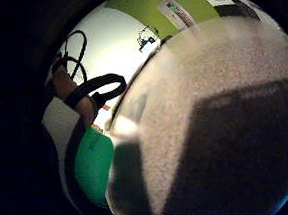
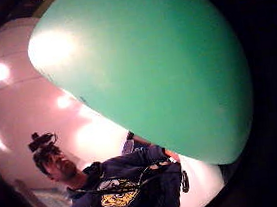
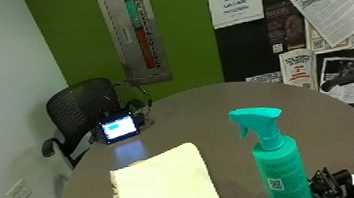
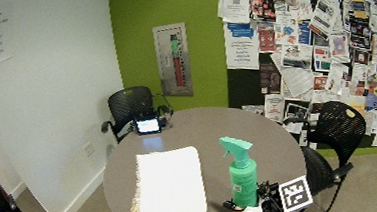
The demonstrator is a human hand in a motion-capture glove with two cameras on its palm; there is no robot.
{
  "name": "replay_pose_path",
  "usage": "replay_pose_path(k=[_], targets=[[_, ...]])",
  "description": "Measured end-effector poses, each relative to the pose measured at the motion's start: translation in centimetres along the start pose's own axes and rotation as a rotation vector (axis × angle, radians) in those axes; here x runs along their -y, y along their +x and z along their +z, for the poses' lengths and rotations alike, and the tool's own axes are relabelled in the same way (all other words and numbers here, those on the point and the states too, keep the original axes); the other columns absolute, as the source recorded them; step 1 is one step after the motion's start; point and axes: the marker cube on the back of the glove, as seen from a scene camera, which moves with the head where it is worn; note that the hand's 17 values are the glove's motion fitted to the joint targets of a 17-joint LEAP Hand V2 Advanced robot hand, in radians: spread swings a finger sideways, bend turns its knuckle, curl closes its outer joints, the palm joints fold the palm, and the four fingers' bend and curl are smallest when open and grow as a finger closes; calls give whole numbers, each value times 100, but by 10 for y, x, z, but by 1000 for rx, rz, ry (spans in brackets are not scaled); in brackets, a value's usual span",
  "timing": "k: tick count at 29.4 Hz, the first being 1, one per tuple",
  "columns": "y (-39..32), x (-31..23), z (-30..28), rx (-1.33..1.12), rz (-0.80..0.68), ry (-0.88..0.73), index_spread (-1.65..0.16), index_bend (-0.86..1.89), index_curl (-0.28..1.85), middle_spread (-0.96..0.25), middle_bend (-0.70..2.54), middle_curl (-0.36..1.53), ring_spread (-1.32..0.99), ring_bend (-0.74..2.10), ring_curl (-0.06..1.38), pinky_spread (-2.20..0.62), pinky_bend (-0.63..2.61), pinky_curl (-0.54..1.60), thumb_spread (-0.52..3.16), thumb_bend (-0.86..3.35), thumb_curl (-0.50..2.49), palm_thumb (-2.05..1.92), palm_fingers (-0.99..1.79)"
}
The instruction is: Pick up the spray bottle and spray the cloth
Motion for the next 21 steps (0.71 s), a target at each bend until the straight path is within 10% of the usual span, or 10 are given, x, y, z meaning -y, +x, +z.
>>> replay_pose_path(k=[21], targets=[[-34, 14, -41, -158, -6, -19, -27, 11, 26, -20, 46, 50, -24, 67, 45, -32, 63, 39, 58, -4, 59, 95, 124]])
